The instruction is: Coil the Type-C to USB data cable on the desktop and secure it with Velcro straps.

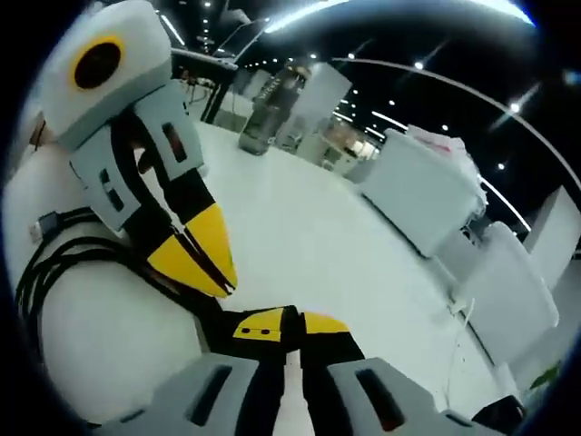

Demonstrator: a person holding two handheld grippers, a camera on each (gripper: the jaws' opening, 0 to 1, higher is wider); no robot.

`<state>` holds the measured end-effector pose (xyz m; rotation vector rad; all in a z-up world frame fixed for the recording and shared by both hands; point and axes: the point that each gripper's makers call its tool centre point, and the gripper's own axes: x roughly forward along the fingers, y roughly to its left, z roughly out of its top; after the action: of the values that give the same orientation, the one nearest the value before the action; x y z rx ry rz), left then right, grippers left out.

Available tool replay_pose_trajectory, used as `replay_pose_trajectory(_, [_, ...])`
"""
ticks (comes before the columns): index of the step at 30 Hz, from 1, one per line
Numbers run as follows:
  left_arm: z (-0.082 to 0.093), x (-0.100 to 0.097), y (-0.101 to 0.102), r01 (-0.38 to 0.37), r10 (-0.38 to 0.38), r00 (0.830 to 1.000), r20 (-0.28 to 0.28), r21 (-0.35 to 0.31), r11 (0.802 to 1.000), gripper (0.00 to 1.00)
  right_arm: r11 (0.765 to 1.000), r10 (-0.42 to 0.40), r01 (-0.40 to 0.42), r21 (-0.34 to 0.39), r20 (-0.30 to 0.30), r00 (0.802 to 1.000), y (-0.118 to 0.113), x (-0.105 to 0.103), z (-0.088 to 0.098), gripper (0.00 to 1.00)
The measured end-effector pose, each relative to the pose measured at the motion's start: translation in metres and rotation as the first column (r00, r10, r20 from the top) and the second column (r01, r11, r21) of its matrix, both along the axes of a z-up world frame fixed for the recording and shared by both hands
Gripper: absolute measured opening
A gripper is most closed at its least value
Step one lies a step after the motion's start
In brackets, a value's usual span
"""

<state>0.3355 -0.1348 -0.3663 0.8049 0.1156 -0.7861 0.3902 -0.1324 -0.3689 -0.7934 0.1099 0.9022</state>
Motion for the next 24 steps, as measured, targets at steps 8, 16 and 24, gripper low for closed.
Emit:
replay_pose_trajectory(8, [0.000,0.003,0.002,-0.025,0.024,1.000,-0.018,-0.043,0.999,0.02,0.994,0.050,-0.041,0.101,-0.084,0.995,0.004,-0.015,0.017,0.01])
replay_pose_trajectory(16, [0.000,0.003,0.003,-0.037,0.036,0.999,-0.019,-0.051,0.998,0.02,0.995,0.027,-0.006,0.098,-0.214,0.977,0.005,0.001,-0.011,0.00])
replay_pose_trajectory(24, [0.000,0.005,0.006,-0.065,0.061,0.997,-0.043,-0.094,0.993,0.02,0.992,-0.063,0.067,0.111,-0.039,0.997,-0.016,0.026,0.012,0.01])
